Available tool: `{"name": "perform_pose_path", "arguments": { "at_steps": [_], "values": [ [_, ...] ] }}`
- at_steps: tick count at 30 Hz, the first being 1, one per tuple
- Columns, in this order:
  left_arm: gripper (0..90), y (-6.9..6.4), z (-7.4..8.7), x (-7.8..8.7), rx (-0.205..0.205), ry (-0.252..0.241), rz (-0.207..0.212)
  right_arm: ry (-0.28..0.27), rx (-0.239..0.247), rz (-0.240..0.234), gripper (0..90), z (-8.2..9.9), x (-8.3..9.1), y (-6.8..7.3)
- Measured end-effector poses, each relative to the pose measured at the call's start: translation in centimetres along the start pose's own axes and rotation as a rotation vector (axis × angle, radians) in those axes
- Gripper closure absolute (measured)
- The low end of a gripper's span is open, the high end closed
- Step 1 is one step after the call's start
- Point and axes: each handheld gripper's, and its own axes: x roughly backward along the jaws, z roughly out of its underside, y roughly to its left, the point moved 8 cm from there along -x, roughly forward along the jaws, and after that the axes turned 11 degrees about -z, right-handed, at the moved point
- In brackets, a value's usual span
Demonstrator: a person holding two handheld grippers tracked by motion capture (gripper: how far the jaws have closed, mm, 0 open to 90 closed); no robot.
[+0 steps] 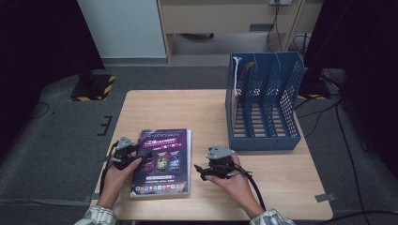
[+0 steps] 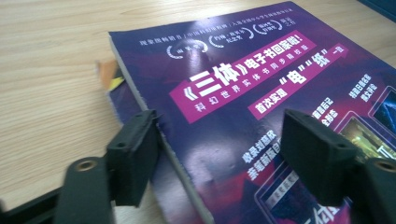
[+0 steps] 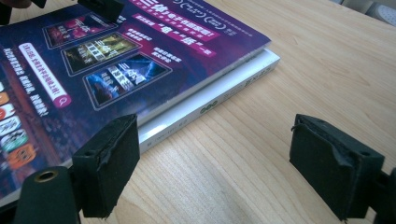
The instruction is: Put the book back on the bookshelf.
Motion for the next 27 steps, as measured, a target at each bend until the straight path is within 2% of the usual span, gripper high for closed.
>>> {"name": "perform_pose_path", "arguments": {
  "at_steps": [3, 8, 13, 16, 18, 22, 24, 27],
  "values": [
    [28.1, -1.1, -0.2, -0.1, -0.042, 0.004, 0.001, 0.007, 0.004, -0.002, 16.2, 0.1, -0.1, 0.1],
    [27.5, -1.5, -0.2, -0.1, -0.059, 0.008, 0.005, 0.016, -0.012, -0.004, 13.5, 0.3, -0.6, -0.1],
    [27.8, -2.3, -0.3, -0.1, -0.084, 0.007, 0.019, 0.015, -0.055, -0.023, 12.2, 0.1, -1.6, -0.4],
    [27.7, -2.7, -0.4, -0.1, -0.107, 0.005, 0.011, 0.015, -0.087, -0.034, 11.6, 0.1, -2.5, -0.8],
    [27.9, -2.7, -0.4, -0.1, -0.107, 0.005, 0.012, 0.001, -0.123, -0.059, 10.6, -0.3, -3.4, -1.1],
    [27.7, -2.6, -0.3, -0.1, -0.101, -0.002, 0.016, 0.006, -0.118, -0.066, 9.5, -0.9, -4.3, -1.6],
    [27.3, -2.6, -0.3, -0.1, -0.094, -0.013, 0.009, 0.001, -0.135, -0.068, 9.3, -1.4, -5.0, -1.9],
    [27.2, -2.7, -0.1, 0.0, -0.092, -0.019, -0.001, -0.006, -0.169, -0.098, 9.4, -1.9, -5.7, -2.7]
  ]
}}
